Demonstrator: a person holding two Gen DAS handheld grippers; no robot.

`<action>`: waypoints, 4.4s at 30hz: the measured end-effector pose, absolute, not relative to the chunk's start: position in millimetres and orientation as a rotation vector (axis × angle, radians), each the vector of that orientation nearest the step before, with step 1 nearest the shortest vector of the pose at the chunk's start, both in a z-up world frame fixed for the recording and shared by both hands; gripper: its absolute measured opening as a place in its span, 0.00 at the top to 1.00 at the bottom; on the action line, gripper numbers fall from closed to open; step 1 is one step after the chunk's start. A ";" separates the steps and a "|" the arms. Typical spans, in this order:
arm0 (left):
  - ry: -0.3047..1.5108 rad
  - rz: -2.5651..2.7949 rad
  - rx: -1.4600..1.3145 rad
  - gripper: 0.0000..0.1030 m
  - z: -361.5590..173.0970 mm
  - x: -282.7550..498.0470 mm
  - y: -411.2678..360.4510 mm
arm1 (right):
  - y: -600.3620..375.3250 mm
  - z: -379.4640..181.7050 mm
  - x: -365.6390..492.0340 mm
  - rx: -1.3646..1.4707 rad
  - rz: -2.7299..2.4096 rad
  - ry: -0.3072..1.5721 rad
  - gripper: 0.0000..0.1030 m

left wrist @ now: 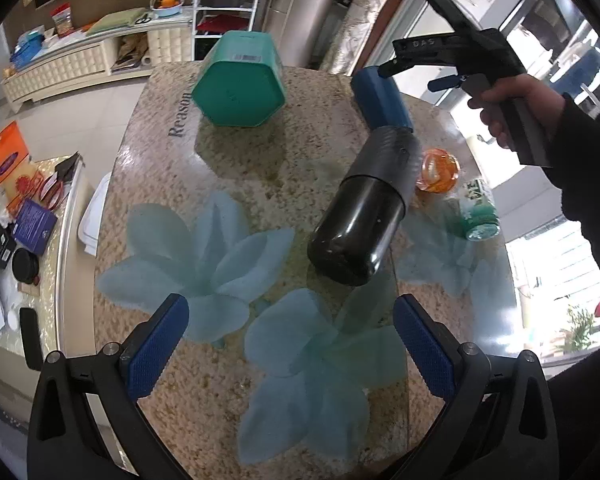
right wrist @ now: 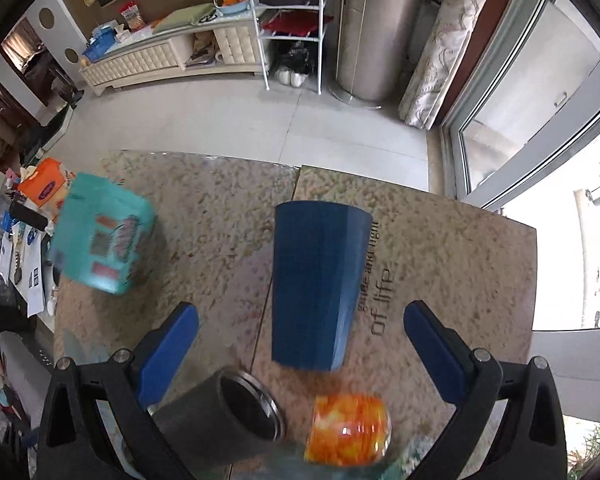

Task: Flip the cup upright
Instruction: 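Move the right gripper to the upside-down blue cup and close on it, then lift and tilt the blue cup with the right gripper, lay it on its side, then open the right gripper and pull it away from the cup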

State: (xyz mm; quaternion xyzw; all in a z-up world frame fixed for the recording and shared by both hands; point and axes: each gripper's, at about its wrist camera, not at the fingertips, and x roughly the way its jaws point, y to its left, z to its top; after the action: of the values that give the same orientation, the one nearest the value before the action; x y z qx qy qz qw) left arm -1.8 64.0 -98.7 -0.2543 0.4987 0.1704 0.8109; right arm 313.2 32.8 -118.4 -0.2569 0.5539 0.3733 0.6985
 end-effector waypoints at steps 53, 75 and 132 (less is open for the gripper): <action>0.959 0.302 -0.514 0.01 -61.0 -38.1 60.1 | -62.5 10.2 253.8 -0.298 0.942 1.256 0.37; 1.084 0.252 -0.472 0.01 -91.5 -65.2 46.5 | -101.6 -174.5 129.6 -0.402 0.833 1.769 0.36; 1.153 0.090 -0.483 0.01 -59.7 -14.4 -15.5 | -215.1 -131.4 89.2 -0.243 0.798 1.614 0.05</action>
State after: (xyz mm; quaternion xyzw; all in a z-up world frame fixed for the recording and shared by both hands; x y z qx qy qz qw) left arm -14.4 -15.5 -59.7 -0.2259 0.5395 0.0422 0.8100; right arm 89.2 -215.1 -131.4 -0.1056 0.7004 0.3464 0.6150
